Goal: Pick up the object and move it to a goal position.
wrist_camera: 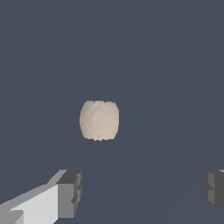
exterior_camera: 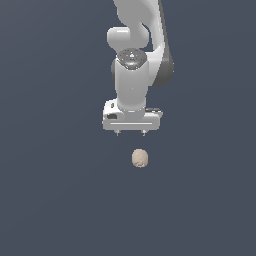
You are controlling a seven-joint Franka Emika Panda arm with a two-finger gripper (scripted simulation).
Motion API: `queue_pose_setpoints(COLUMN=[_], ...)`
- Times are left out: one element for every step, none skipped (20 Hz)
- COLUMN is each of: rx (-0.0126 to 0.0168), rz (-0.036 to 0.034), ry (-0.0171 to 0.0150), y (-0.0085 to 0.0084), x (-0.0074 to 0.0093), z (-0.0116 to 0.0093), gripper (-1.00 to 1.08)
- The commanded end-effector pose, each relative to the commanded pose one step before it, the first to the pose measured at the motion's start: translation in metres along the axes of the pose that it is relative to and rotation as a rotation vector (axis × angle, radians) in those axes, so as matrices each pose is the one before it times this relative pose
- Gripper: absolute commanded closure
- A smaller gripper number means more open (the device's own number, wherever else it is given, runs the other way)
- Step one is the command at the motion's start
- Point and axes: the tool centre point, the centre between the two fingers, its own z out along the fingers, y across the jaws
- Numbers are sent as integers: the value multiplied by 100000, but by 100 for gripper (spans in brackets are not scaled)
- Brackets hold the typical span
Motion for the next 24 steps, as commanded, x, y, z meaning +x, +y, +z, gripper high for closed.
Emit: queue_pose_setpoints(rx=[0, -9, -17, -30, -40, -49, -55, -47, -34, -22, -11, -2, 4, 5, -5, -21, -19, -34, -36, -42, -45, -48, -50, -52], rz=[0, 2, 10, 17, 23, 28, 31, 26, 17, 10, 3, -2, -4, 6, 23, 73, 62, 113, 128, 160, 180, 206, 227, 251], ry=[0, -97, -238, -413, -572, -719, -852, -764, -585, -414, -239, -69, 69, 169, 65, 61, 25, 72, 104, 142, 166, 191, 204, 221], y=[1, 12, 38, 63, 87, 111, 132, 119, 93, 68, 42, 16, -11, -37, -42, -41, -83, -98, -132, -157, -188, -214, -242, -271], x=[0, -13, -47, -73, -101, -130, -154, -138, -109, -79, -49, -20, 15, 43, 47, 52, 84, 111, 142, 168, 194, 214, 234, 251], z=[0, 26, 46, 89, 122, 149, 175, 154, 112, 75, 37, 2, -12, -10, 50, 76, 147, 181, 226, 267, 313, 356, 405, 454], gripper=[-92, -92, -92, -92, -92, -92, -92, -92, -92, -92, -92, -92, -92, -92, -92, -92, -92, -92, -92, -92, -92, -92, -92, -92])
